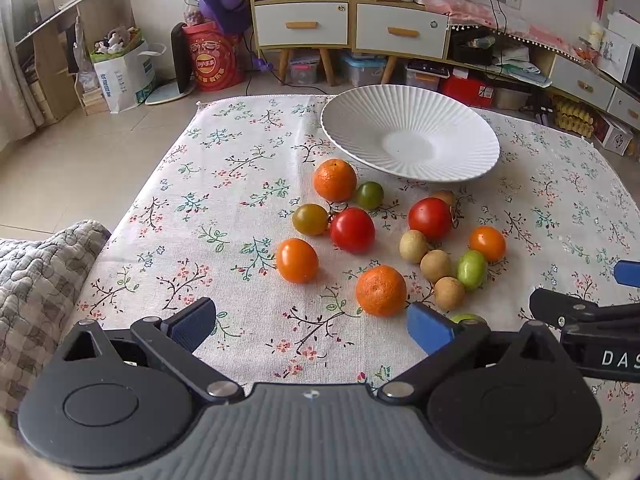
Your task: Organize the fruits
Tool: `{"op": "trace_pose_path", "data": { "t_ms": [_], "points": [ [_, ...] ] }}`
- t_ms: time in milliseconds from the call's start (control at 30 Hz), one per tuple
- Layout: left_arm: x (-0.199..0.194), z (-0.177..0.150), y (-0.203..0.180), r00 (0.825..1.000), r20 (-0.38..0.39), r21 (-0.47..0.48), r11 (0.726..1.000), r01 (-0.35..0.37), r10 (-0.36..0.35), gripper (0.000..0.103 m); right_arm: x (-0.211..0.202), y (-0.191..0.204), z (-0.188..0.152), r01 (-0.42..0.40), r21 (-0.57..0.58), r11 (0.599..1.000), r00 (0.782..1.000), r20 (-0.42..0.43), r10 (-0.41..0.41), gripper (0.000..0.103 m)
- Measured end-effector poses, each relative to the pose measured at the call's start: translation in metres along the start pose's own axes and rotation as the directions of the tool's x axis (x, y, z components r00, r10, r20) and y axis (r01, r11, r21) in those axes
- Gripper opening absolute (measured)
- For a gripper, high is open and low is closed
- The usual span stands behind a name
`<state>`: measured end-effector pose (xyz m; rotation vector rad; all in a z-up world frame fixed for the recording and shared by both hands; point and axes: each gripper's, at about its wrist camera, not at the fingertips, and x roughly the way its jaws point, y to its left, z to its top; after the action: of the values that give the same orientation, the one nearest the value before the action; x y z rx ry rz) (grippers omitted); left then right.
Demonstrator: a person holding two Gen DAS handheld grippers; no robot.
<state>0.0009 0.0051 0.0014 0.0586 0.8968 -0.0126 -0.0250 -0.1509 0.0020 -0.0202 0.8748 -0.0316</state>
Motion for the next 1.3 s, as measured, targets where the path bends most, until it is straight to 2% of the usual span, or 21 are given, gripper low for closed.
{"op": "trace_pose_path", "data": {
  "t_ms": [1300],
  "points": [
    [0.0015, -0.0015, 0.0007, 1.0, -0.009, 0.001, 1.0, -0.014, 0.014, 0.096, 0.0037, 0.0001, -0.0002, 0.001, -0.006, 1.0, 1.0, -0.012, -0.001, 0.103]
  ]
}}
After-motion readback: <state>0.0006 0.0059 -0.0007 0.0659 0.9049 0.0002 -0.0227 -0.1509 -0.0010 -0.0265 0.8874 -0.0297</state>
